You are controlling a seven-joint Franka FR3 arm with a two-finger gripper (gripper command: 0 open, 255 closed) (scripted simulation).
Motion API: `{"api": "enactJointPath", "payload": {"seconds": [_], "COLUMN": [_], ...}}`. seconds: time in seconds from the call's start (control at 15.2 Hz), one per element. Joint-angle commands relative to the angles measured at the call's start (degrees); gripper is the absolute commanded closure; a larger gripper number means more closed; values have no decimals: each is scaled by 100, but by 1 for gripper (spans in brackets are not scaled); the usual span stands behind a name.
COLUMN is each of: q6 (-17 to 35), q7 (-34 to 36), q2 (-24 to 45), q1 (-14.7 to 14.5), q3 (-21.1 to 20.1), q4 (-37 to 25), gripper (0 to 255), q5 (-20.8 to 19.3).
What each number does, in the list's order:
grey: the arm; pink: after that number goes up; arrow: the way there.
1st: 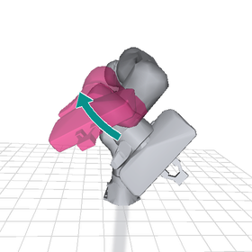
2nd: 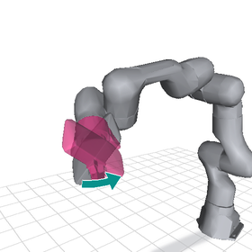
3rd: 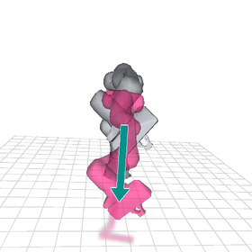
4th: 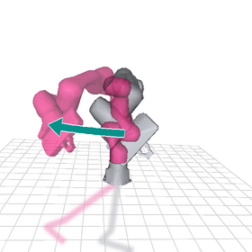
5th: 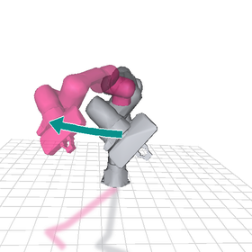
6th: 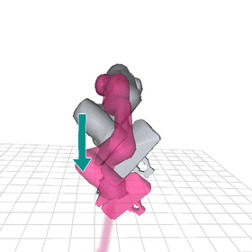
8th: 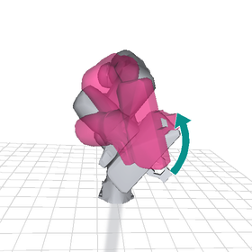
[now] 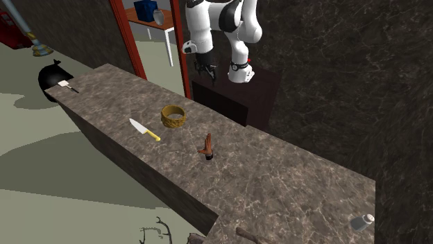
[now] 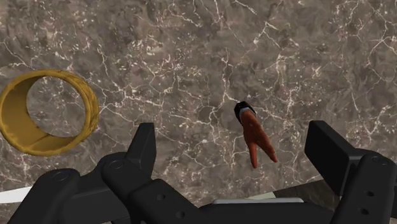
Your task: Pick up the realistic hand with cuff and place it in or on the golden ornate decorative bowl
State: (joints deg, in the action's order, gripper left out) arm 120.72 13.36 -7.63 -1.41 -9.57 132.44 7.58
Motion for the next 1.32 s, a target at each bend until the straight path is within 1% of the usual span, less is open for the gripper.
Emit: {"api": "enactJointPath", "payload": {"seconds": [0.0, 0.33, 0.66, 0.99, 1.25], "q6": [209, 679, 984, 1115, 1088], "q7": [81, 318, 532, 714, 841], "q2": [452, 1584, 2726, 3876, 4819], "q1": [-1, -60, -156, -274, -377], "q3": [-23, -70, -63, -27, 7], "q4": [-212, -798, -1562, -2513, -3433], "gripper": [0, 0, 0, 0, 0], "q5": [0, -30, -72, -96, -99]}}
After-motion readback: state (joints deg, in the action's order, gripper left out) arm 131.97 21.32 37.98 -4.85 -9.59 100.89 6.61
